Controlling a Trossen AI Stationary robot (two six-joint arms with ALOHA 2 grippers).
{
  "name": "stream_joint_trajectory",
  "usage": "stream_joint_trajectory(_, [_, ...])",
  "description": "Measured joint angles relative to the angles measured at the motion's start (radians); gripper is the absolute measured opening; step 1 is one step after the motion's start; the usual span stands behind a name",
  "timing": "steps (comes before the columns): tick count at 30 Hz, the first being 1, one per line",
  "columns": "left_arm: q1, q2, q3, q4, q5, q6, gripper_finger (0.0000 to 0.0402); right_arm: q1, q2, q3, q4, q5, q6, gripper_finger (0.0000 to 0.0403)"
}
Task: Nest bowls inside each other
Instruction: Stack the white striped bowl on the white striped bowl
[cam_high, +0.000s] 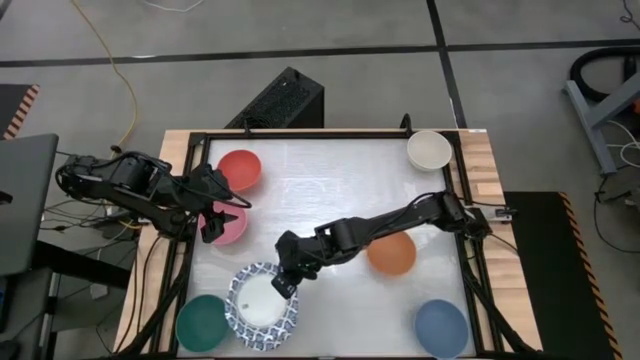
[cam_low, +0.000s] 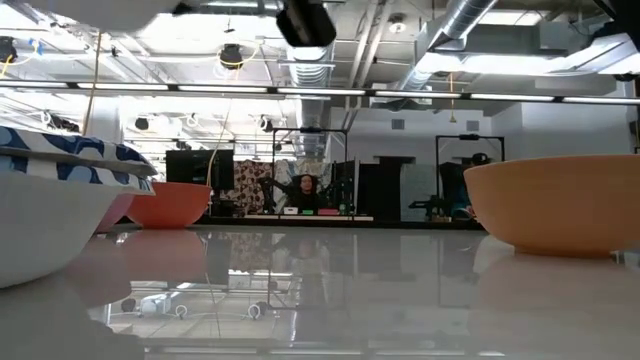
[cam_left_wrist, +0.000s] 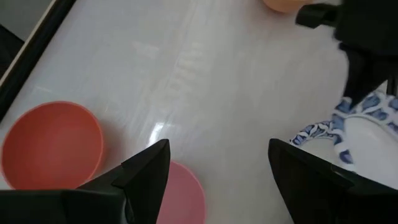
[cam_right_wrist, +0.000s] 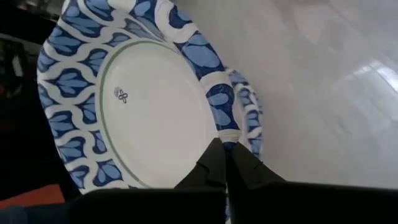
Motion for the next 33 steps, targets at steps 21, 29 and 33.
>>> stream_joint_trajectory(21, [0.0, 0.0, 0.0, -0.019, 0.005, 0.003, 0.0261, -0.001, 0.15, -0.051, 0.145, -0.083, 0.02, 0.0008])
stream_joint_trajectory(29, [0.0, 0.0, 0.0, -0.021, 0.01, -0.002, 0.0261, 0.0, 0.146, -0.049, 0.096, -0.083, -0.013, 0.0016])
stream_joint_trajectory(33, [0.0, 0.0, 0.0, -0.018, 0.01, -0.002, 0.0261, 0.002, 0.143, -0.049, 0.083, -0.096, -0.011, 0.0047])
